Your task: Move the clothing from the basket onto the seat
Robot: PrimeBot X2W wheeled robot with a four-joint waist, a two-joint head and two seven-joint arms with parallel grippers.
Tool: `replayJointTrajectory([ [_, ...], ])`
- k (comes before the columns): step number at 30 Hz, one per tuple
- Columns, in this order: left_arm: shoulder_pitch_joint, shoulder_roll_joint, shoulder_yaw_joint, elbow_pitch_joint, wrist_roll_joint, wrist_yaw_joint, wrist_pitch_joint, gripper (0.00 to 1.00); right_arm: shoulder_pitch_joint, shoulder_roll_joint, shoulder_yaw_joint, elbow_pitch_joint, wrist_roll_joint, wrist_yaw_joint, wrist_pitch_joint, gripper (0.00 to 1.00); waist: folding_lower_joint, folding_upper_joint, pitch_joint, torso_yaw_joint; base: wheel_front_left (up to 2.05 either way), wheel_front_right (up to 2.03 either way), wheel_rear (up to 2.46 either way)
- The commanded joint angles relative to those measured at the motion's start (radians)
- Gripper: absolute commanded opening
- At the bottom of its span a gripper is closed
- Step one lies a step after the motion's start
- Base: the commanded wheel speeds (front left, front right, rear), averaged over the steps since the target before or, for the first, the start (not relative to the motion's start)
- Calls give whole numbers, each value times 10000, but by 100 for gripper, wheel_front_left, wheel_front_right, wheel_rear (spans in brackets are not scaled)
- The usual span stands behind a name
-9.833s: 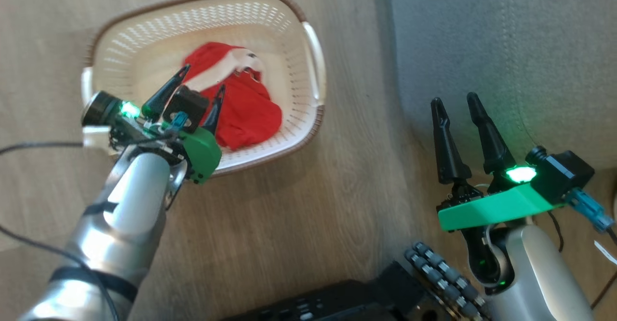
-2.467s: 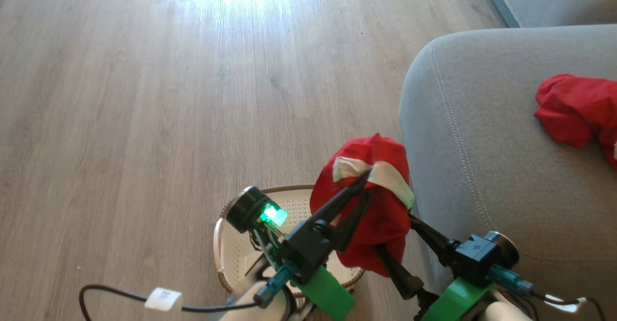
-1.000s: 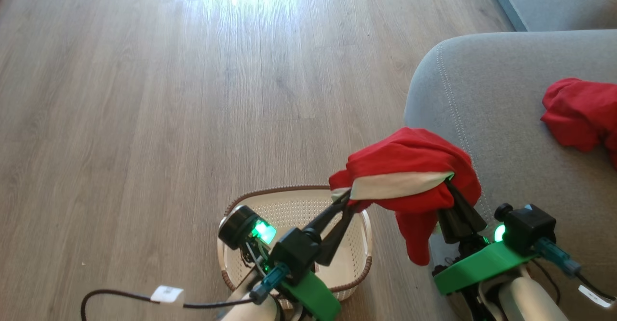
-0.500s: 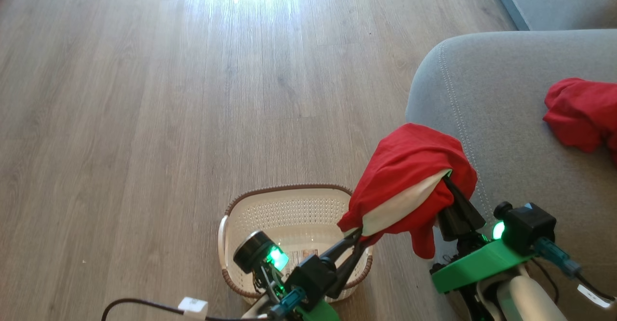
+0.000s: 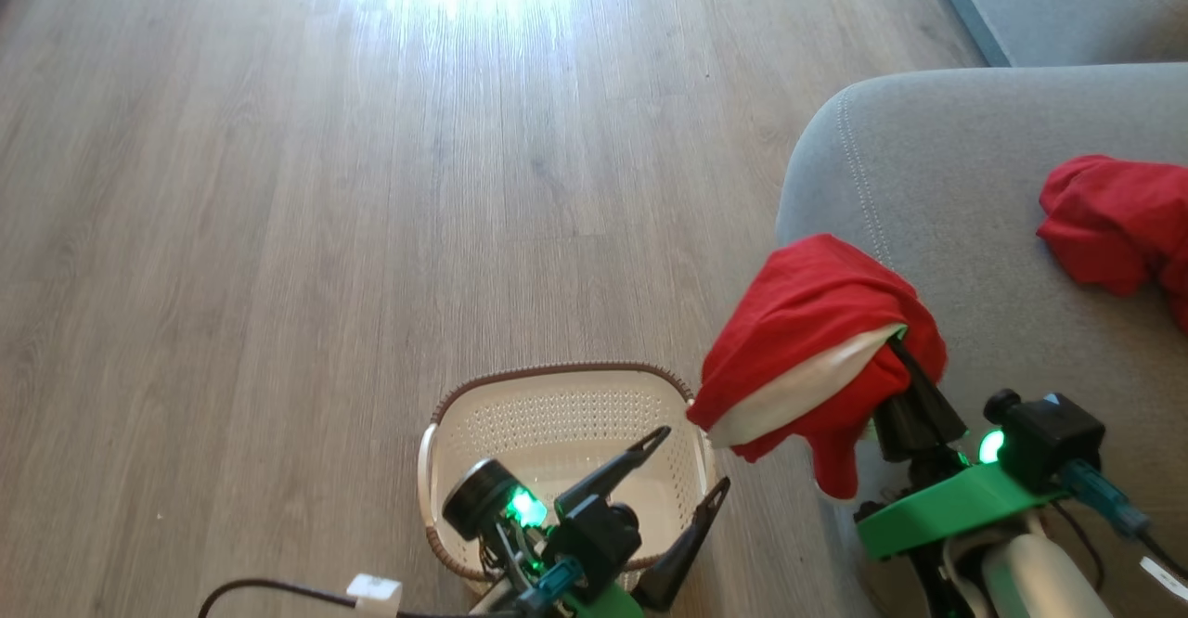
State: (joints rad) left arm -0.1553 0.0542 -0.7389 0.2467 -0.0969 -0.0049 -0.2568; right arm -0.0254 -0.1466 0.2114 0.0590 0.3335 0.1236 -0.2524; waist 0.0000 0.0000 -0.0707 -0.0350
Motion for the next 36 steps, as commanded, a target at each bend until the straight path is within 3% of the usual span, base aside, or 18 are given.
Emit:
replayJointTrajectory([
  [1, -146, -39, 384, -249, 1, 23, -49, 100, -221, -115, 67, -371, -124, 71, -94, 0, 0, 0, -36, -25, 0, 0, 0],
  [20, 374, -39, 955, -133, -140, -231, -49, 100, 565, -93, -1817, -75, -480, 71, -94, 0, 0, 0, 2, -692, 0, 0, 0],
  [36, 320, -39, 1245, -188, -322, -216, -49, 100, 717, 79, -2174, 33, -416, 71, -94, 0, 0, 0, 77, -1053, 0, 0, 0],
])
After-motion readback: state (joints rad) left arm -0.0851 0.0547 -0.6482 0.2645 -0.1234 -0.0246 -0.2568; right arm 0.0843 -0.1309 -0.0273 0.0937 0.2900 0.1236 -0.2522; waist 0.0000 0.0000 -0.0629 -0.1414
